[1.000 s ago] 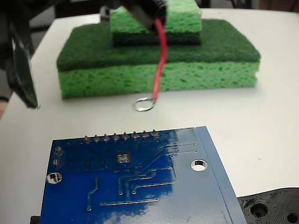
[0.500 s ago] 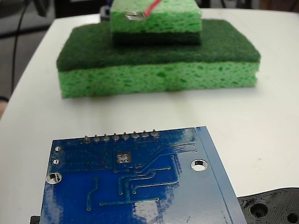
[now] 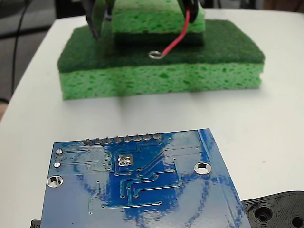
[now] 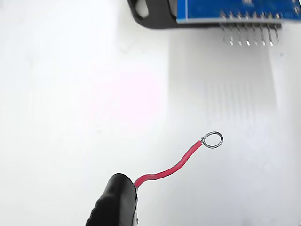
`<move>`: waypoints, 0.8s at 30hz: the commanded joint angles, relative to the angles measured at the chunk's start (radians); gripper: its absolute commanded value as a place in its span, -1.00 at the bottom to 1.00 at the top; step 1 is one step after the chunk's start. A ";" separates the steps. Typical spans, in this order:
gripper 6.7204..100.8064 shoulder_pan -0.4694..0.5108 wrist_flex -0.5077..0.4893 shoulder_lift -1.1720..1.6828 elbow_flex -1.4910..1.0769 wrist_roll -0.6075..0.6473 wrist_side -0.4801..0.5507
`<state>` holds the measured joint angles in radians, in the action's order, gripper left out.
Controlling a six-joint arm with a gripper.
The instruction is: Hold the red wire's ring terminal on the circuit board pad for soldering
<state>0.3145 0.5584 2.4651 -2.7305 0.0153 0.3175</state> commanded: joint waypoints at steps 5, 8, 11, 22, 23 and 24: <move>0.99 -0.072 0.020 0.161 -0.074 -0.028 -0.170; 0.99 -0.075 0.043 0.222 -0.094 -0.029 -0.173; 0.99 -0.080 0.086 0.325 -0.124 -0.035 -0.173; 0.99 -0.149 0.193 0.571 -0.210 -0.074 -0.209; 0.99 -0.153 0.196 0.577 -0.215 -0.075 -0.210; 0.99 -0.156 0.204 0.589 -0.218 -0.074 -0.210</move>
<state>0.1580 0.7609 3.0434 -2.9514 -0.0583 0.1181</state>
